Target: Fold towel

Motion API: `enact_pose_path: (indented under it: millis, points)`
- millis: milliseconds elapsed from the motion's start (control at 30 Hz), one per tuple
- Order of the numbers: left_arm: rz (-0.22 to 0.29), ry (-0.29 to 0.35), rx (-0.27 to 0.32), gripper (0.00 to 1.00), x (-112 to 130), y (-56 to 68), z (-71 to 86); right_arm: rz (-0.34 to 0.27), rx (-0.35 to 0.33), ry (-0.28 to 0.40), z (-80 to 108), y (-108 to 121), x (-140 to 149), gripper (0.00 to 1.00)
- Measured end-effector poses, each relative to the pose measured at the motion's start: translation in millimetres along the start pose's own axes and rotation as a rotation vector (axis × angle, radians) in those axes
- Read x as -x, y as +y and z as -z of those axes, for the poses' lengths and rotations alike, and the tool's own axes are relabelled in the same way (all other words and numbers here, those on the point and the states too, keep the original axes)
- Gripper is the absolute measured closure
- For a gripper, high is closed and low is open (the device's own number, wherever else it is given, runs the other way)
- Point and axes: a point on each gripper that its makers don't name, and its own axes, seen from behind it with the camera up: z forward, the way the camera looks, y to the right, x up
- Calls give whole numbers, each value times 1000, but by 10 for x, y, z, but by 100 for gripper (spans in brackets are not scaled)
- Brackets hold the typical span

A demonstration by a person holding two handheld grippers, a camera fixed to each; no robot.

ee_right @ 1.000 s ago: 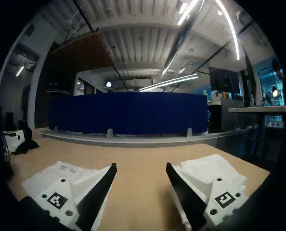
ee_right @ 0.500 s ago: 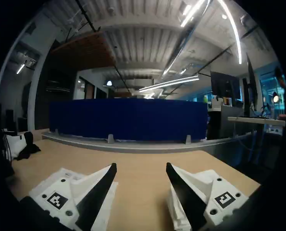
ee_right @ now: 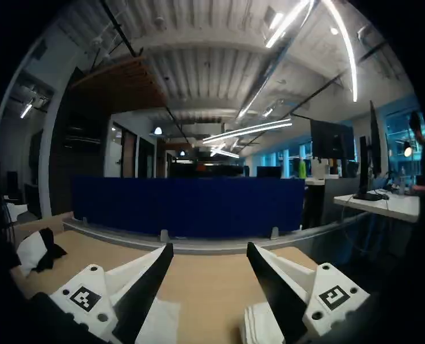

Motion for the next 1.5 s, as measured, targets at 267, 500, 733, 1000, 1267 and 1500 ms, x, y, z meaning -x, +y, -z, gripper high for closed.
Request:
enact_pose_path:
  millis: [267, 500, 733, 1000, 1267, 1500]
  points:
    - [5, -11, -3, 1, -186, 22, -4, -16, 3, -11, -9, 23, -187, 1]
    - [2, -48, 33, 1, -200, 112, -9, 13, -42, -55, -14, -125, -188, 1]
    - [-8, -114, 111, 1, -89, 250, 19, 63, -143, -117, 6, -371, -84, 1]
    - [-33, -190, 297, 1, 69, 634, 91, 110, -309, -208, 74, -718, 101, 0]
    - [-66, -238, 420, 1, 213, 959, 117, 143, -363, -269, 56, -775, 231, 0]
    - [-117, -311, 507, 1, 563, 1202, 159, 186, -408, -385, 95, -805, 608, 0]
